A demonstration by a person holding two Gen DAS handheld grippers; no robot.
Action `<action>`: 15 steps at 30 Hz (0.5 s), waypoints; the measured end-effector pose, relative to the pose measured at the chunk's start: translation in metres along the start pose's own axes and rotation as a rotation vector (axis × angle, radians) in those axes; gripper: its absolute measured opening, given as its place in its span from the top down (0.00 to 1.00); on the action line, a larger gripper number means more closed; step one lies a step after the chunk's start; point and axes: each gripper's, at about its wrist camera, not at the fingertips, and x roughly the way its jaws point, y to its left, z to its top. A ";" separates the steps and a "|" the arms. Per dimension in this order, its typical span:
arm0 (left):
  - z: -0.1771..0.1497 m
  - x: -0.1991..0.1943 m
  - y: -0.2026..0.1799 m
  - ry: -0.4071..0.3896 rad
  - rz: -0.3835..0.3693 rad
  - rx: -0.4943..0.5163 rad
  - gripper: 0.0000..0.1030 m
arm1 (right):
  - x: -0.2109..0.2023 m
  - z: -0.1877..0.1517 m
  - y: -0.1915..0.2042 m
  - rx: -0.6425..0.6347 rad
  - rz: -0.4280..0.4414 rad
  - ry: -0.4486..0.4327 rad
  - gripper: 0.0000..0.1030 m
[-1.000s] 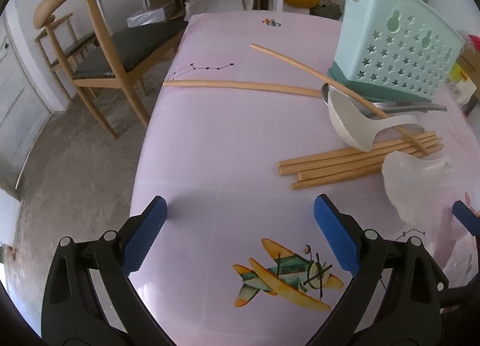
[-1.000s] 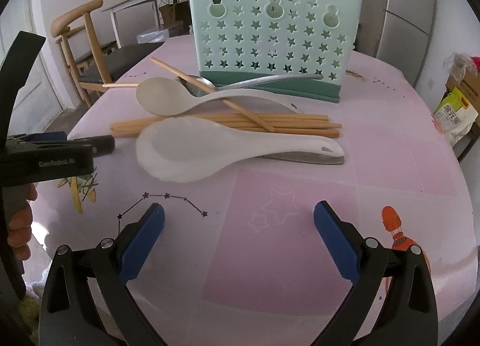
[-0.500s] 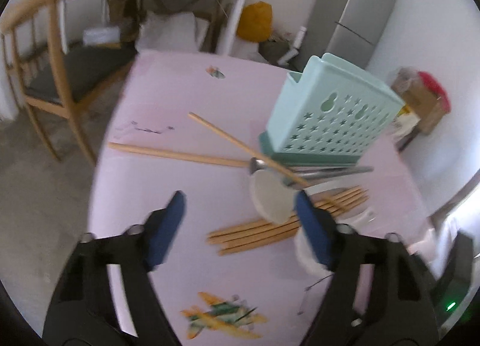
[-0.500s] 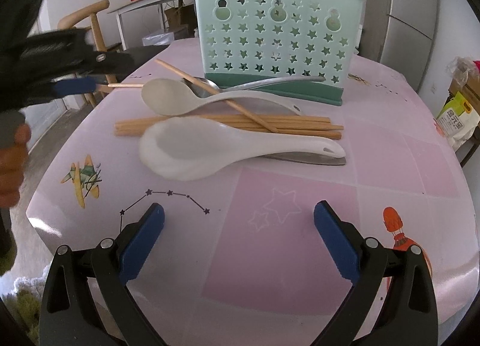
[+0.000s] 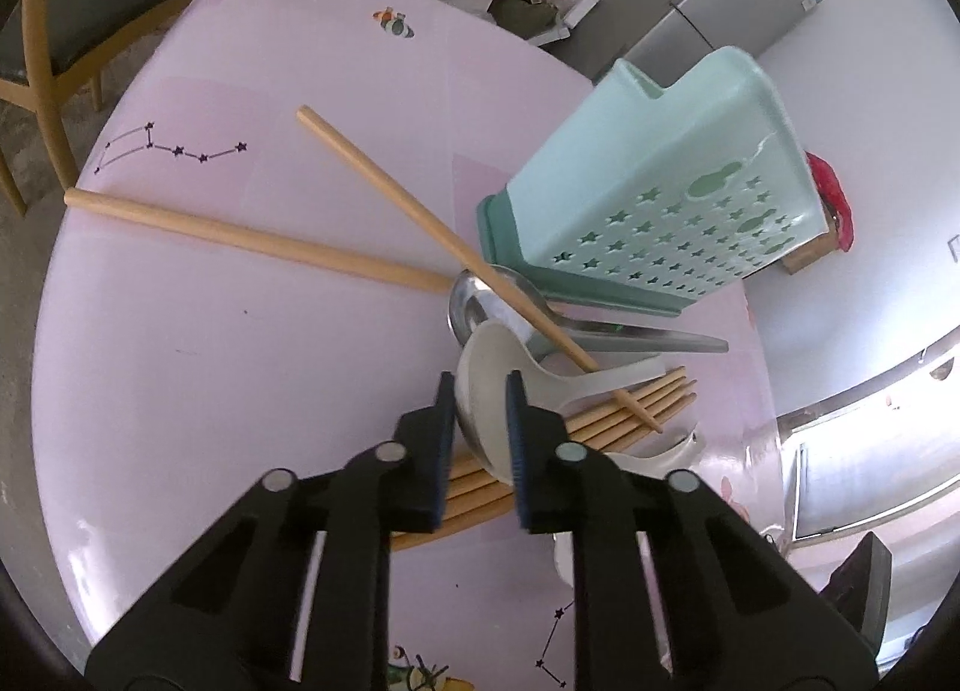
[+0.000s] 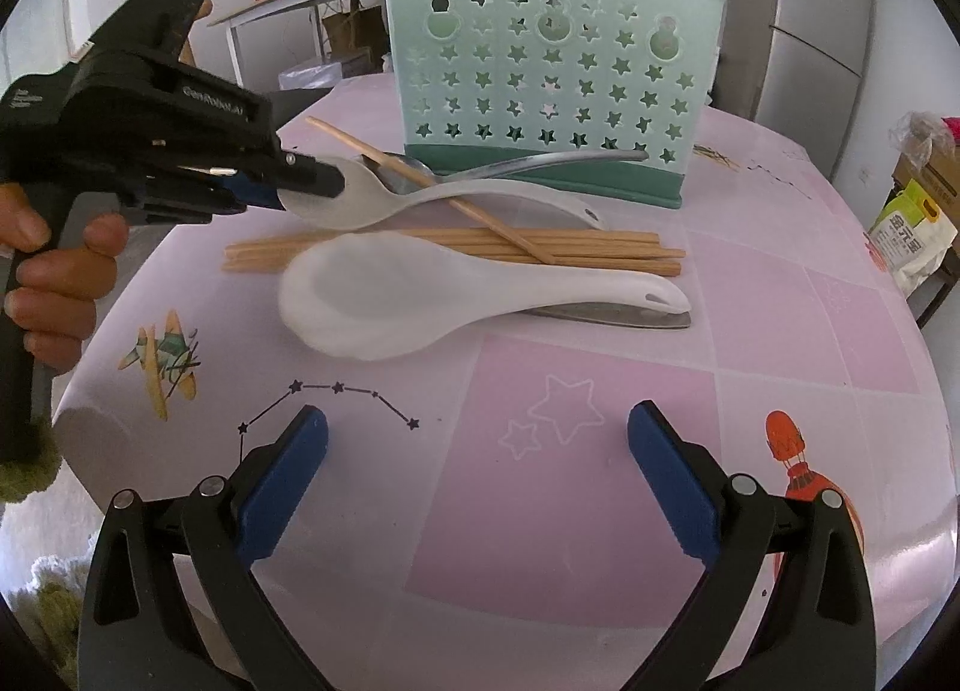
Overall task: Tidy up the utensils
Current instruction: 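Lift the white ladle with the left tool while the right tool grasps the white rice spoon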
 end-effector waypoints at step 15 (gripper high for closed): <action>-0.008 -0.022 0.007 -0.074 -0.034 -0.026 0.96 | 0.000 0.000 0.002 0.002 -0.005 0.009 0.06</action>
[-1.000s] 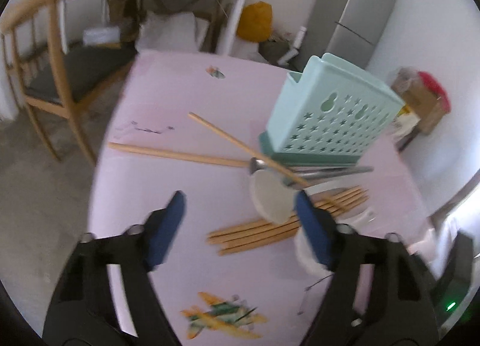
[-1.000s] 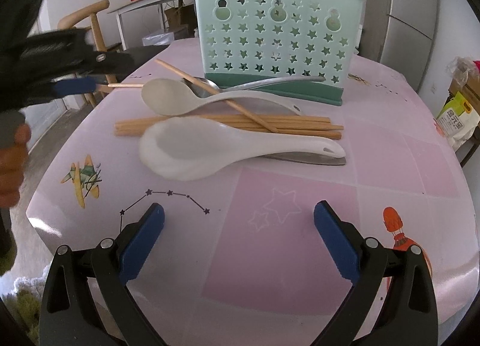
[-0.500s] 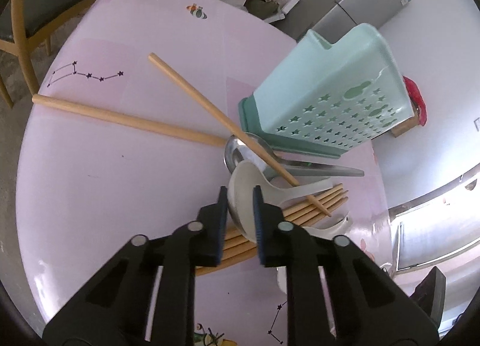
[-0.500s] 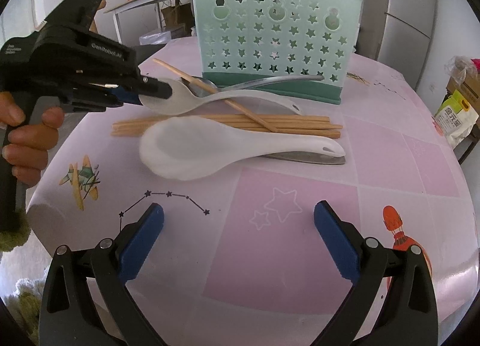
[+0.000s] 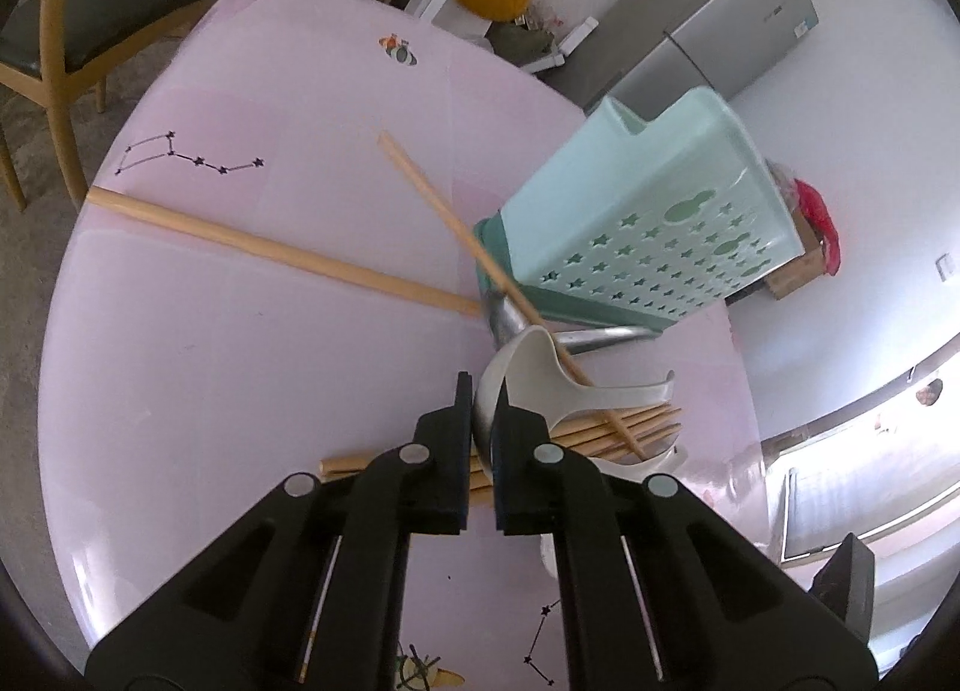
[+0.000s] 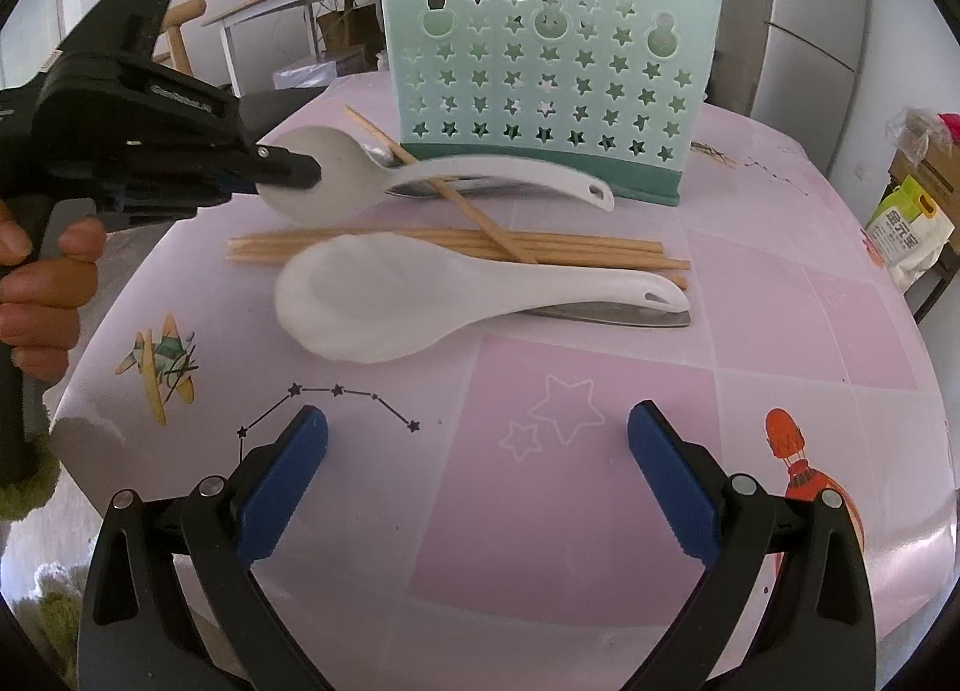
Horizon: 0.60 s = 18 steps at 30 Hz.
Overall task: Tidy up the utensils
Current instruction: 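Lift the white ladle with the left tool while the right tool grasps the white rice spoon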
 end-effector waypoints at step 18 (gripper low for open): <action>-0.015 -0.052 -0.003 -0.153 0.030 0.028 0.96 | -0.038 0.000 0.045 -0.267 -0.104 -0.146 0.22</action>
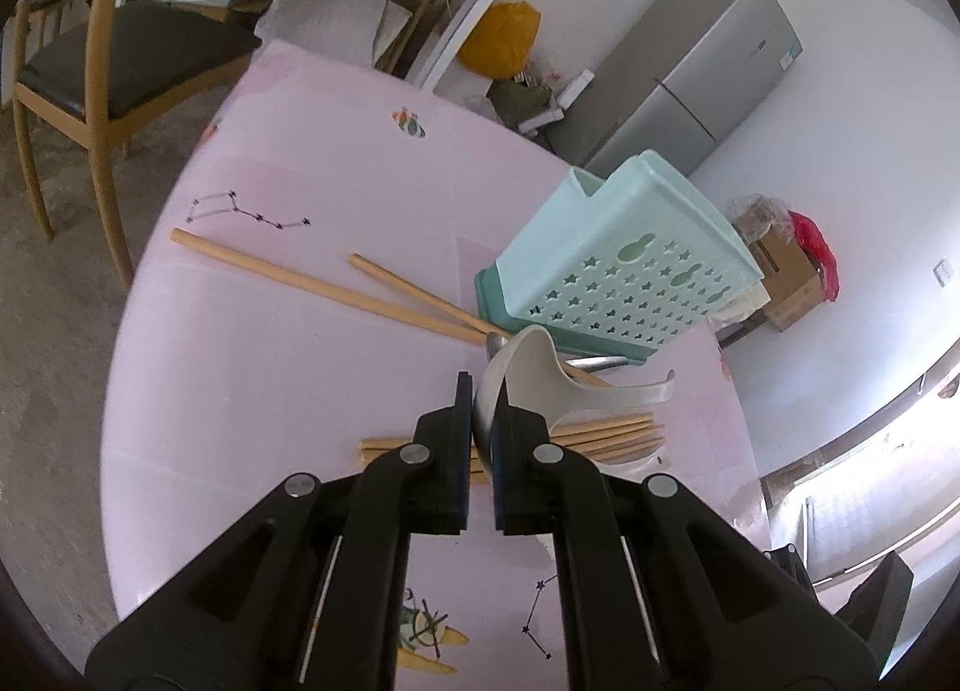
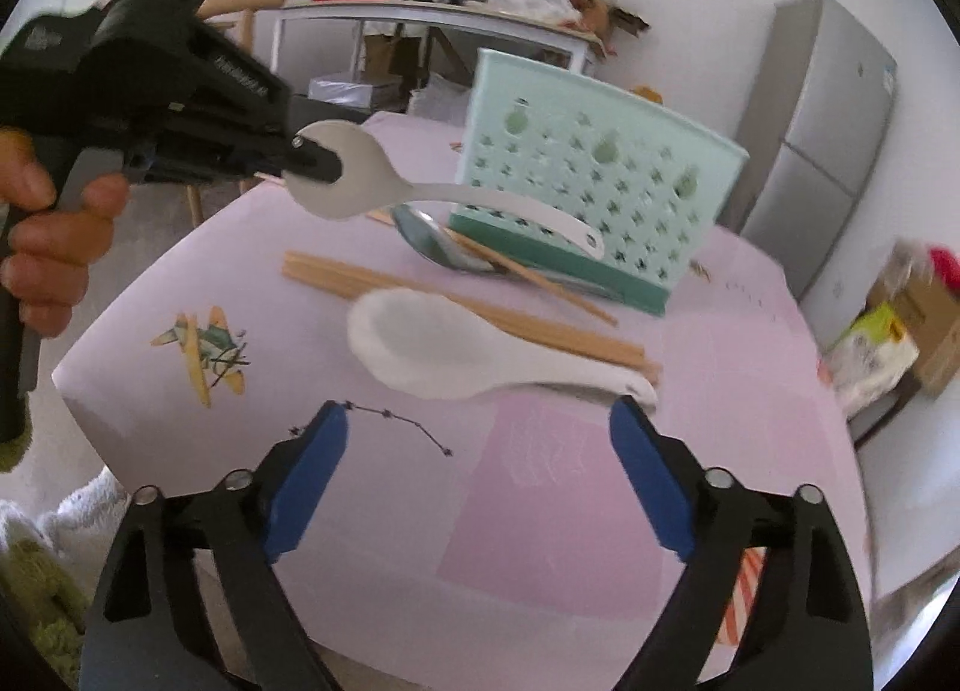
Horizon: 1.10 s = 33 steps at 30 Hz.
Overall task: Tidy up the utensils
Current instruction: 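Lift the white ladle with the left tool while the right tool grasps the white rice spoon, then lower the ladle into the holder and open the left tool while the right tool lifts the rice spoon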
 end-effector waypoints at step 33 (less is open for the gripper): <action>0.001 -0.025 0.026 -0.085 -0.017 -0.033 0.96 | 0.026 0.013 0.051 -0.275 -0.195 0.000 0.93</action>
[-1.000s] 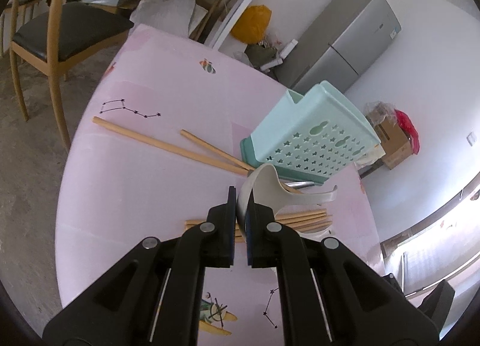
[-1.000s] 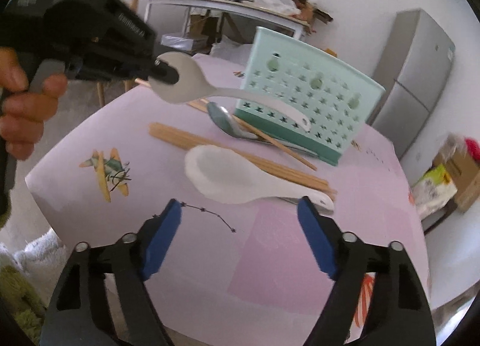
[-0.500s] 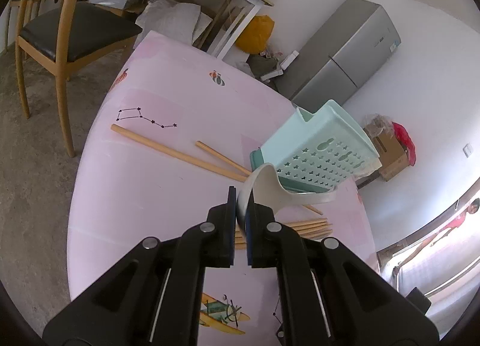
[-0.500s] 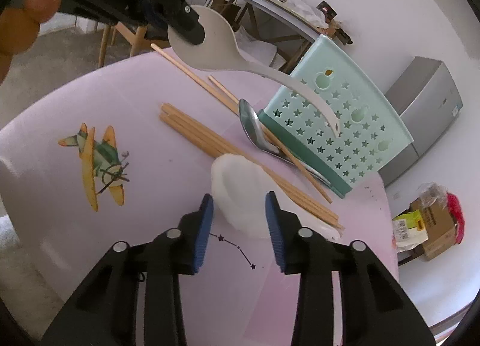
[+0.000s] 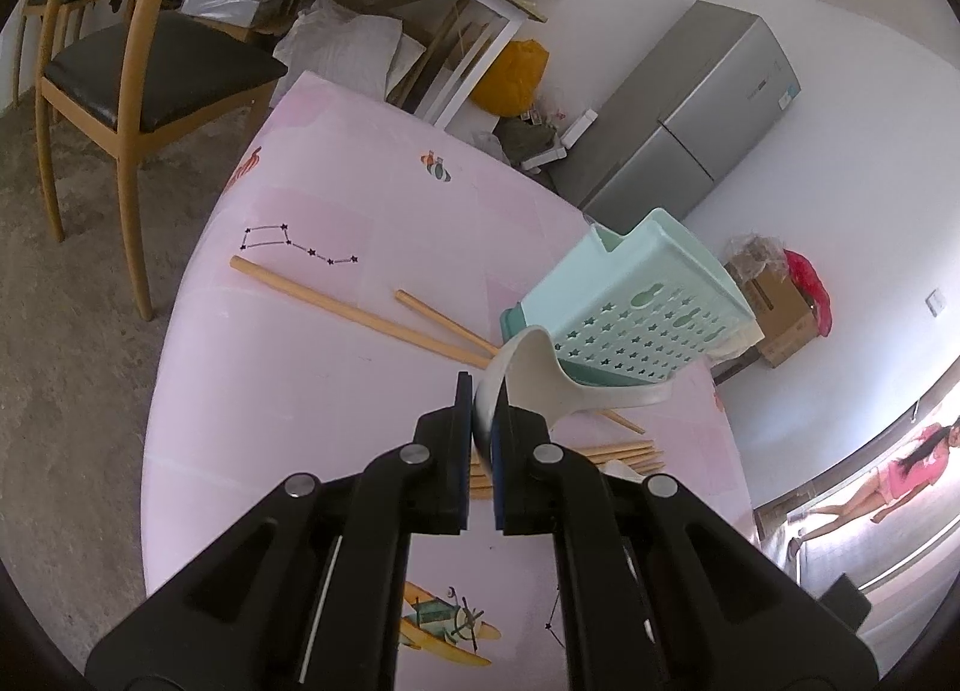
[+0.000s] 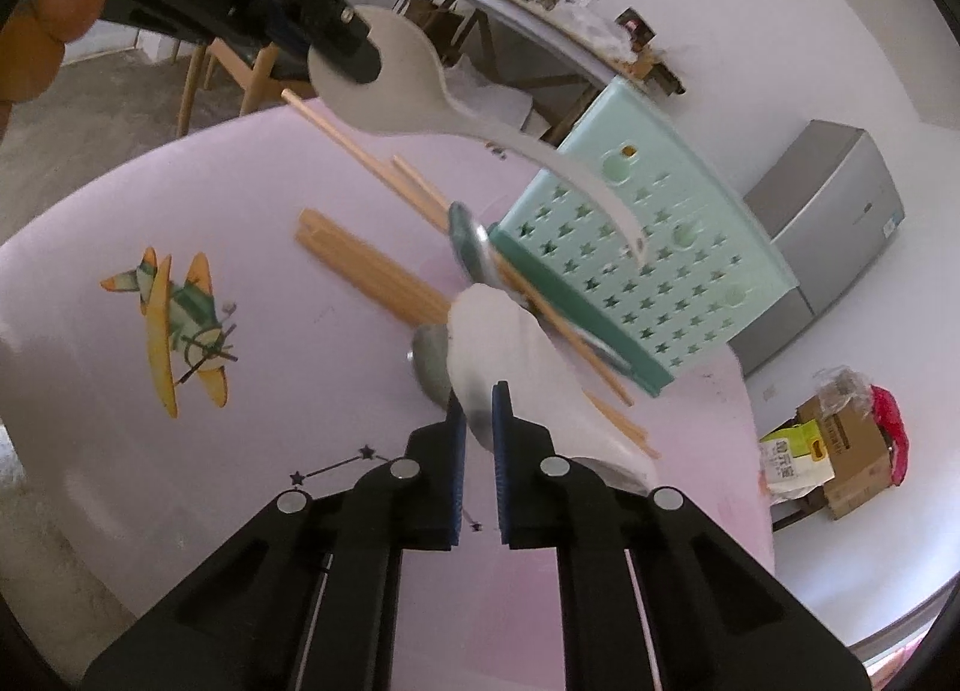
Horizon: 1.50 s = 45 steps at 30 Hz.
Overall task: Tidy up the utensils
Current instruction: 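Lower the ladle into the holder and open the left tool while the right tool lifts the rice spoon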
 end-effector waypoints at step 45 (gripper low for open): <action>0.102 -0.008 -0.157 -0.125 0.394 0.749 0.96 | -0.071 -0.010 -0.159 0.554 0.157 -0.272 0.98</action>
